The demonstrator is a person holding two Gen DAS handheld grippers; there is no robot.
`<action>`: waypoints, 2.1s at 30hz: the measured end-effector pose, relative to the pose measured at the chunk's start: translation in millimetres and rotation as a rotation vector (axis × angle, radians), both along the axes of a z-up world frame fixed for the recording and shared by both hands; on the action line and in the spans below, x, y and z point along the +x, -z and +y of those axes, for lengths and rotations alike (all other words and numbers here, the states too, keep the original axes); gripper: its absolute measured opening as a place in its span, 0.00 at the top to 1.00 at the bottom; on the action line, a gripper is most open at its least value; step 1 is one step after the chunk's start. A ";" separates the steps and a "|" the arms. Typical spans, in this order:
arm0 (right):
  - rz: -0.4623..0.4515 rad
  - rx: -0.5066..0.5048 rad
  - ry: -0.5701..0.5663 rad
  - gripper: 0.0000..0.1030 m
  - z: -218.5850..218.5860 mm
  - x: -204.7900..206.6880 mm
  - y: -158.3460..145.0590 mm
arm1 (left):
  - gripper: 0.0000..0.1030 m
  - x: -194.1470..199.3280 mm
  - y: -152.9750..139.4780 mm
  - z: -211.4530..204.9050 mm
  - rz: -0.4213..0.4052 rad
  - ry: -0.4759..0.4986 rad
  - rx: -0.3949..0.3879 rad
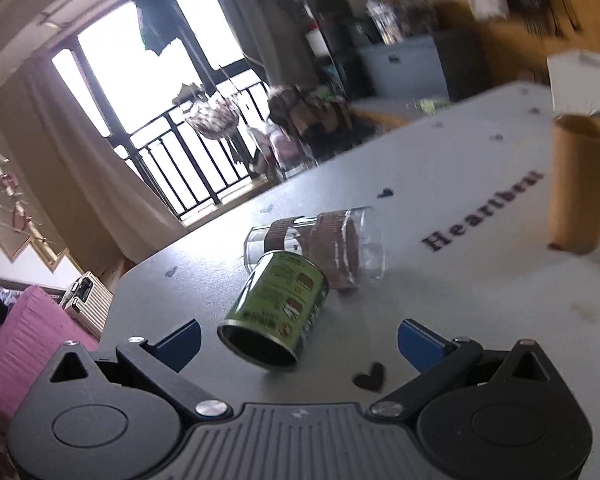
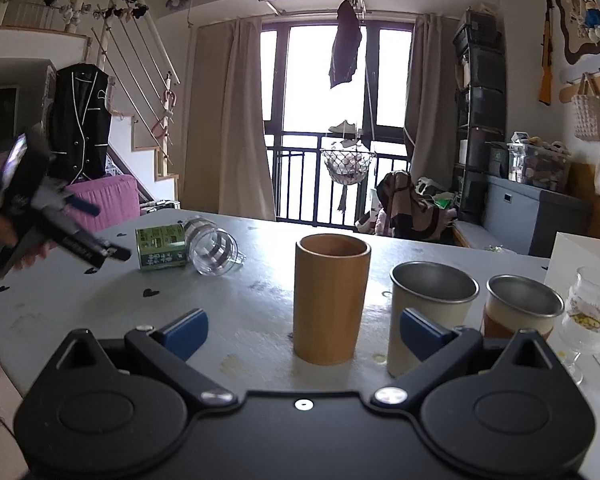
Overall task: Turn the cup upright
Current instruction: 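Roll the left tool and reach toward the green tin lying on its side, then close the left gripper on the green tin and lift it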
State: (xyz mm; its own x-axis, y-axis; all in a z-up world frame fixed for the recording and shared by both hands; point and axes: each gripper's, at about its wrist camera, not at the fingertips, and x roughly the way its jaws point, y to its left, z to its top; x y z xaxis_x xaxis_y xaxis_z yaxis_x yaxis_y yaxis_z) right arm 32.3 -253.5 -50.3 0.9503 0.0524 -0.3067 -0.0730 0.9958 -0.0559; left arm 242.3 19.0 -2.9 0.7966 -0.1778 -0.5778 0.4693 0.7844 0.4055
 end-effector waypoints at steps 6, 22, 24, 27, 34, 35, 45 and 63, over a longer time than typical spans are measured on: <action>0.010 -0.001 0.017 0.00 -4.5 1.8 4.8 | 0.05 42.9 5.6 -38.1 0.043 0.019 0.189; 0.029 0.009 0.060 0.00 -26.5 0.7 9.6 | 0.32 100.6 44.9 -74.6 0.096 -0.047 0.469; 0.027 0.018 0.060 0.00 -28.3 0.9 9.6 | 0.32 93.2 44.1 -71.0 0.096 -0.038 0.451; 0.029 0.025 0.050 0.00 -27.5 2.2 10.4 | 0.33 73.6 45.3 -66.4 0.078 -0.007 0.462; 0.017 0.040 0.013 0.00 -21.7 -0.9 10.3 | 0.33 -8.2 46.3 -66.2 0.033 0.151 0.486; 0.015 0.044 0.008 0.00 -20.8 -1.4 10.2 | 0.33 -22.7 46.1 -67.6 0.031 0.180 0.479; 0.014 0.079 -0.030 0.00 -13.8 -4.4 10.2 | 0.33 -144.3 52.3 -101.6 -0.032 0.503 0.501; 0.227 0.436 -0.401 0.56 17.3 103.9 6.8 | 0.08 -187.2 61.9 -77.6 -0.197 0.367 0.357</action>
State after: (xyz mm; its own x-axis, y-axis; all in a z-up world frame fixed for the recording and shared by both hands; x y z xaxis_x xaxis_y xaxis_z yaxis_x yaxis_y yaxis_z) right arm 136.2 -236.2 -57.1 0.7448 0.5563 -0.3685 -0.4071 0.8164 0.4096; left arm 55.1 -58.7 -64.8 0.8183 -0.2848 -0.4993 0.5746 0.3813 0.7242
